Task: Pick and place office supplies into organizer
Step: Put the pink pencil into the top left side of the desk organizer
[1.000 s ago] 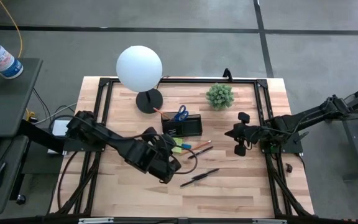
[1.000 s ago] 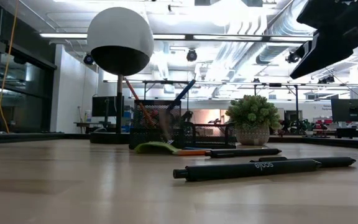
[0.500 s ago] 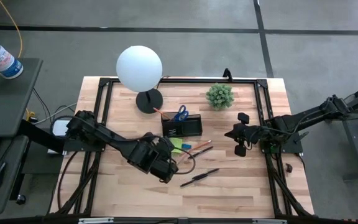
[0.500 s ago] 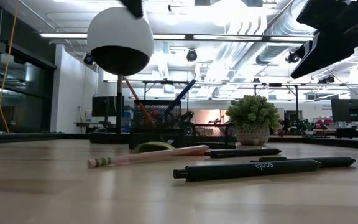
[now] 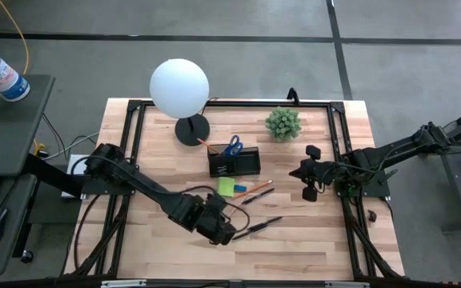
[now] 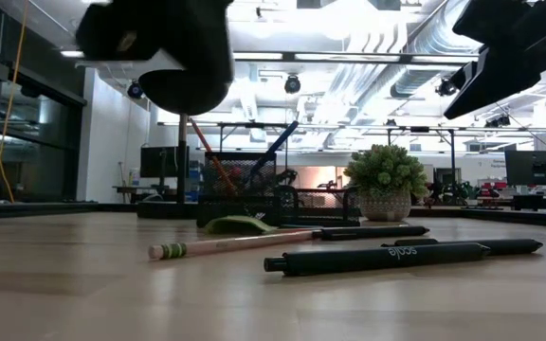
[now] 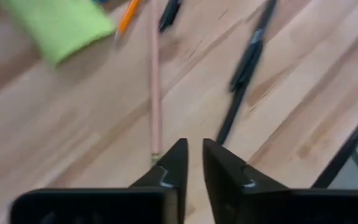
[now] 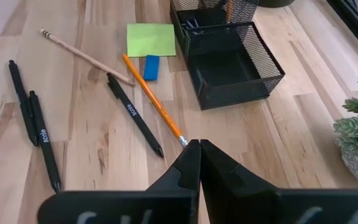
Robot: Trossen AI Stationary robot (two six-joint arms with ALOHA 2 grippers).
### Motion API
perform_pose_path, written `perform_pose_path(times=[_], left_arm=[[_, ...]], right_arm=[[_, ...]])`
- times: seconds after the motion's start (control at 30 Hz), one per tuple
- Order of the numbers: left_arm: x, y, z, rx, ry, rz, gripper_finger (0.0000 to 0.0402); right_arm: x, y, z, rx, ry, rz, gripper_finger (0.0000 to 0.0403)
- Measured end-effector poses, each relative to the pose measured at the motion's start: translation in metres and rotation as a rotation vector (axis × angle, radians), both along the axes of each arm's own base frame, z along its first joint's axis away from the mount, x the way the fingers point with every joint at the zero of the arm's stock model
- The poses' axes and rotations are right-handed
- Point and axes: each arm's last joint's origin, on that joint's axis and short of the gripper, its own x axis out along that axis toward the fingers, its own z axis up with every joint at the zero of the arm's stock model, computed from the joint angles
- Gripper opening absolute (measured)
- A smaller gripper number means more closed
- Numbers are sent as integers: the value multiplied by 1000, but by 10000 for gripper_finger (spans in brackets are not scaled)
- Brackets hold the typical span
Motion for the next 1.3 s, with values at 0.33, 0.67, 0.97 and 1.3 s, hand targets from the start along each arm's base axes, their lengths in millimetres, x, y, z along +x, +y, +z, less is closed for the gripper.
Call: perform_pose_path(times=[0.33, 0.67, 0.97, 1.3], left_arm=[[-7, -3, -34, -211, 40, 65, 151], [-7, -4, -50, -185, 117, 12, 159], [1, -8, -75, -193, 155, -17, 159], [3, -4, -80, -142, 153, -2, 117]], right_arm=[[1, 0, 1, 8, -17, 3, 0], [2, 1, 2, 1, -25, 10, 0], [2, 1, 2, 6, -29, 11, 0], [2, 2, 2, 26, -24, 31, 0]])
